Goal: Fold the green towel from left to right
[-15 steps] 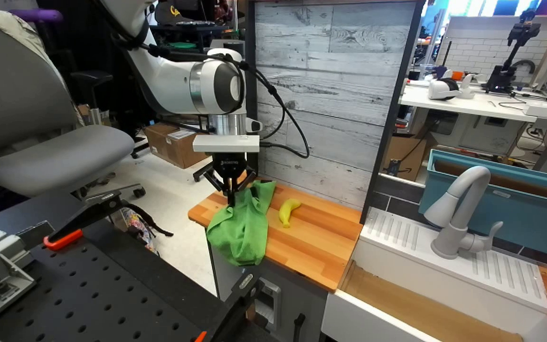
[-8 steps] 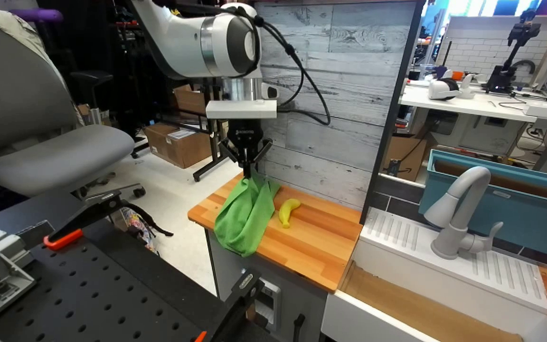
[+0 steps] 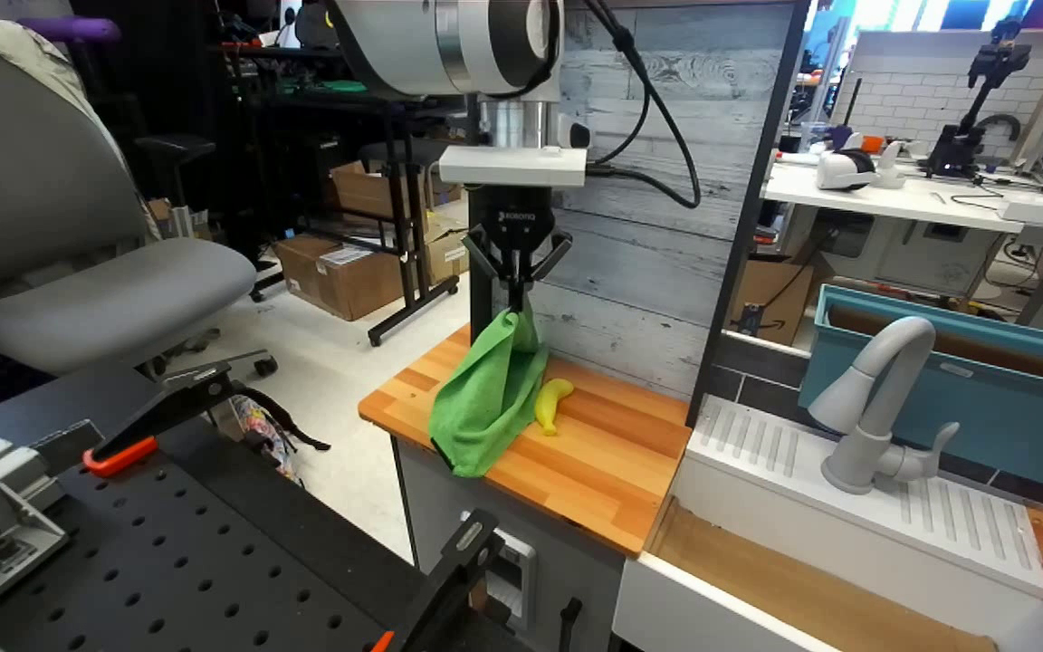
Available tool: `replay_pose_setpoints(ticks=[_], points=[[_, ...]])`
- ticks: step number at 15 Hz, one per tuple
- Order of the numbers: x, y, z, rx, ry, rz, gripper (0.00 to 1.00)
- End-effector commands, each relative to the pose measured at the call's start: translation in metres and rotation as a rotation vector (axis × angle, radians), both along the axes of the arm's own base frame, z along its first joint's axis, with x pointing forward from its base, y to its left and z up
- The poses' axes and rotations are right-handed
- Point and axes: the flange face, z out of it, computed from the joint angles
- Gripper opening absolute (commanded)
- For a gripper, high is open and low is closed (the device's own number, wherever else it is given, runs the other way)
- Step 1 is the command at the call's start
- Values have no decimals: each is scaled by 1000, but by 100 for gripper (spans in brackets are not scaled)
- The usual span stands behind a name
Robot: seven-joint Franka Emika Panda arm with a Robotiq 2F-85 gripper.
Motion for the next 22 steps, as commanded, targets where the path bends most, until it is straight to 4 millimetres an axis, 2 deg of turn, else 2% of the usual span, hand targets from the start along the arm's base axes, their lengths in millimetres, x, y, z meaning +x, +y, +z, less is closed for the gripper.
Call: replay_pose_setpoints(ticks=[1, 4, 12, 19, 20, 21, 22], points=[[15, -16, -7, 32, 28, -59, 1], [19, -24, -26, 33, 67, -95, 1], [14, -40, -95, 1, 101, -160, 1], [13, -48, -133, -49, 113, -195, 1], [13, -49, -135, -56, 114, -196, 29], [13, -49, -138, -58, 114, -201, 30], [14, -50, -140, -59, 112, -202, 37]])
